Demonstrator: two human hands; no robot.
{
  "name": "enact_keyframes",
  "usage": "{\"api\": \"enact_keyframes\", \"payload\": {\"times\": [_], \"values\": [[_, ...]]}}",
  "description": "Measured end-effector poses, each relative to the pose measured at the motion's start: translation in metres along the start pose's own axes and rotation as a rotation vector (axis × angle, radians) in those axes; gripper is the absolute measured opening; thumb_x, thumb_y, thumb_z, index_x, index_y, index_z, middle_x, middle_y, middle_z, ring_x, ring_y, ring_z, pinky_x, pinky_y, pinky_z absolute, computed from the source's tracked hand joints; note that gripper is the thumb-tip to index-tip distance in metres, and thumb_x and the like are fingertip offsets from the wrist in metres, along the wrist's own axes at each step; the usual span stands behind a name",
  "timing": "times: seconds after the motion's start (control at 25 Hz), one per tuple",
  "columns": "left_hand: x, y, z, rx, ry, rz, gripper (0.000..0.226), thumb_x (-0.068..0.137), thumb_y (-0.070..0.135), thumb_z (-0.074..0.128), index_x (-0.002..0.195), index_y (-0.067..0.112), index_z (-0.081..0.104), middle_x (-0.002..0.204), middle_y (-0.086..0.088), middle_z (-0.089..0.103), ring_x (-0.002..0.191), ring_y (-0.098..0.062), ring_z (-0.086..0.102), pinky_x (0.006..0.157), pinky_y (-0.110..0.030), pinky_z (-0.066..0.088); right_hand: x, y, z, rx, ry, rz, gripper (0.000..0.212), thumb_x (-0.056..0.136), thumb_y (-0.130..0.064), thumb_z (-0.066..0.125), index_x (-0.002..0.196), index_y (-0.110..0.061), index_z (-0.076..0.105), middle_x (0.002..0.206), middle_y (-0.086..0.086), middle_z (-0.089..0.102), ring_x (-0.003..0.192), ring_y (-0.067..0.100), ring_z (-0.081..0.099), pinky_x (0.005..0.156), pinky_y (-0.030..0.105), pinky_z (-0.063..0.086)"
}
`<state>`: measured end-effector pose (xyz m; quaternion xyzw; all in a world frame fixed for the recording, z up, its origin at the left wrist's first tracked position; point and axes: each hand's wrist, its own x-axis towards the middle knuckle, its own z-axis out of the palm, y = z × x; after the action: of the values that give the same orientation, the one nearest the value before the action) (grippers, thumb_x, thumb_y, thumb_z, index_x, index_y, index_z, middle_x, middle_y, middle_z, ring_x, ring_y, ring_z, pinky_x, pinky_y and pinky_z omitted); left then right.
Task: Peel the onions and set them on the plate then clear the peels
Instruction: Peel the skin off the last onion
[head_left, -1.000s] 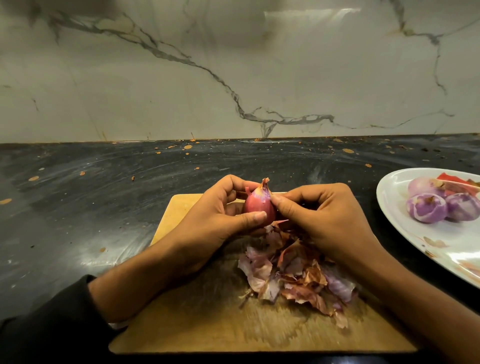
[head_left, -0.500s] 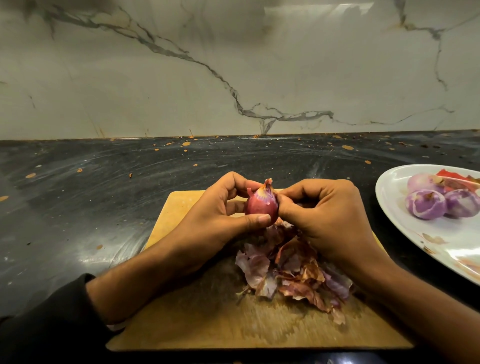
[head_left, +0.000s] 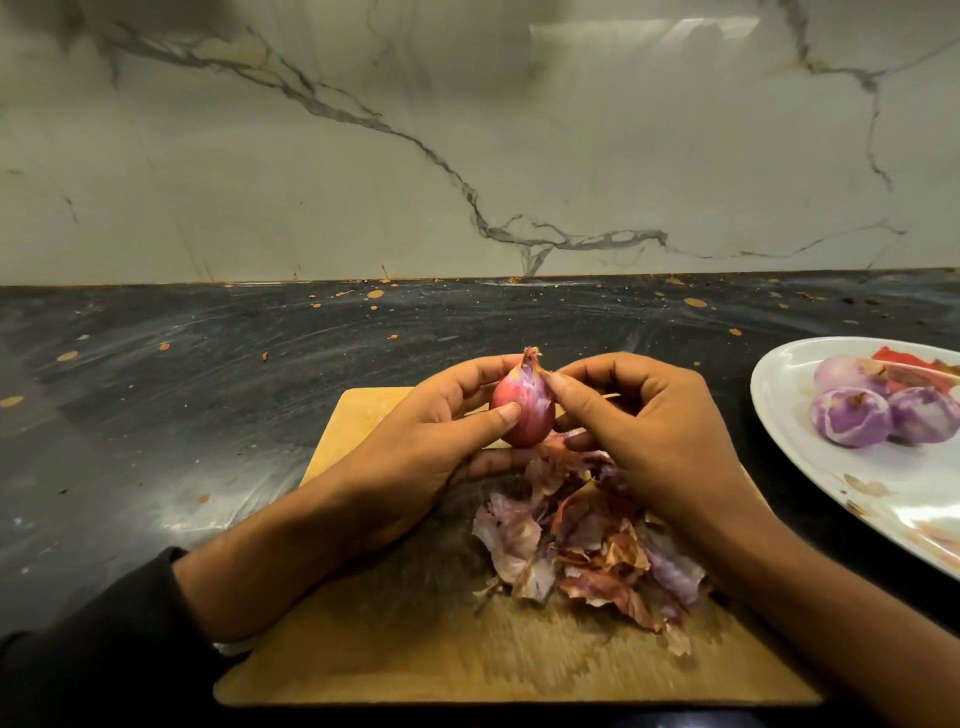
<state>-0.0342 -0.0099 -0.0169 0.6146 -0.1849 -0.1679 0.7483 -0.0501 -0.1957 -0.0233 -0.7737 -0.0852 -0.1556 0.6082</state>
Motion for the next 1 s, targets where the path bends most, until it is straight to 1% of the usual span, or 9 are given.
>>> {"api": "enact_keyframes", "payload": {"times": [0.08,0.2,0.32,0.44,0.6,0.68,0.84,0.92,1.0], "values": [[0.0001,-0.0009,-0.0006,-0.002,-0.003,0.004,0.039,0.093,0.002,0.054,0.13,0.014,0.057,0.127,-0.01,0.064,0.104,-0.028,0.071,0.08,-0.029,0.059,0.0004,-0.0015,0.001,0.006,-0.053,0.001,0.016,0.087,-0.026,0.074,0.1,-0.017,0.078,0.089,-0.002,0.078,0.083,0.013,0.075,0.071,0.03,0.062],[0.0002,-0.0031,-0.0014,0.014,-0.001,0.017,0.041,0.093,-0.002,0.055,0.129,0.015,0.056,0.124,-0.009,0.066,0.105,-0.028,0.07,0.082,-0.031,0.059,0.0024,-0.0002,0.0002,0.06,-0.067,0.052,0.014,0.087,-0.019,0.074,0.098,-0.013,0.08,0.088,0.0,0.079,0.082,0.016,0.076,0.074,0.036,0.063],[-0.0007,-0.0021,-0.0011,0.013,-0.008,0.007,0.038,0.094,-0.004,0.053,0.127,0.014,0.057,0.11,-0.002,0.073,0.102,-0.025,0.072,0.08,-0.028,0.059,0.0025,0.0009,-0.0015,0.078,-0.054,0.071,0.011,0.089,-0.014,0.071,0.095,-0.012,0.08,0.083,0.002,0.079,0.076,0.018,0.077,0.068,0.033,0.063],[-0.0011,-0.0017,-0.0002,0.026,-0.014,0.008,0.038,0.094,-0.005,0.053,0.128,0.012,0.057,0.12,-0.005,0.067,0.103,-0.026,0.071,0.08,-0.029,0.06,0.0017,0.001,-0.0005,0.081,-0.03,0.062,0.011,0.092,-0.013,0.069,0.094,-0.011,0.079,0.081,0.004,0.078,0.073,0.021,0.076,0.064,0.035,0.062],[-0.0023,-0.0003,0.002,0.019,-0.041,-0.023,0.039,0.094,-0.001,0.055,0.13,0.012,0.056,0.124,-0.009,0.065,0.103,-0.026,0.071,0.079,-0.027,0.059,0.0038,0.0044,0.0005,0.046,0.017,0.049,0.008,0.091,-0.013,0.07,0.089,-0.012,0.078,0.077,0.003,0.077,0.069,0.016,0.074,0.06,0.029,0.059],[-0.0025,0.0004,0.003,0.01,-0.054,-0.043,0.042,0.089,0.002,0.06,0.13,0.011,0.054,0.118,-0.009,0.069,0.102,-0.027,0.071,0.082,-0.03,0.06,0.003,0.0046,0.0016,0.019,0.019,0.021,0.008,0.091,-0.015,0.07,0.089,-0.013,0.077,0.077,0.002,0.076,0.07,0.015,0.074,0.061,0.028,0.059],[-0.001,-0.0018,0.0016,0.076,0.002,0.008,0.045,0.083,-0.006,0.067,0.125,0.005,0.054,0.119,-0.019,0.066,0.099,-0.032,0.071,0.085,-0.039,0.06,0.0004,0.003,0.0029,-0.033,0.002,-0.042,0.007,0.091,-0.015,0.072,0.089,-0.012,0.077,0.077,0.0,0.076,0.07,0.013,0.073,0.061,0.024,0.059],[-0.0008,-0.0018,0.0005,0.052,0.0,0.015,0.045,0.084,-0.008,0.066,0.125,0.004,0.054,0.12,-0.021,0.066,0.101,-0.033,0.07,0.085,-0.039,0.06,0.0004,0.0019,0.0026,-0.048,0.012,-0.065,0.006,0.09,-0.013,0.072,0.088,-0.012,0.077,0.076,0.0,0.076,0.068,0.011,0.071,0.059,0.02,0.057],[-0.0008,-0.0015,0.0,0.037,-0.018,0.003,0.043,0.086,-0.007,0.063,0.127,0.004,0.054,0.118,-0.019,0.068,0.104,-0.033,0.07,0.084,-0.036,0.06,0.0003,0.0023,0.0022,-0.053,0.031,-0.065,0.006,0.091,-0.013,0.071,0.088,-0.012,0.076,0.075,0.0,0.075,0.068,0.011,0.071,0.06,0.022,0.058]]}}
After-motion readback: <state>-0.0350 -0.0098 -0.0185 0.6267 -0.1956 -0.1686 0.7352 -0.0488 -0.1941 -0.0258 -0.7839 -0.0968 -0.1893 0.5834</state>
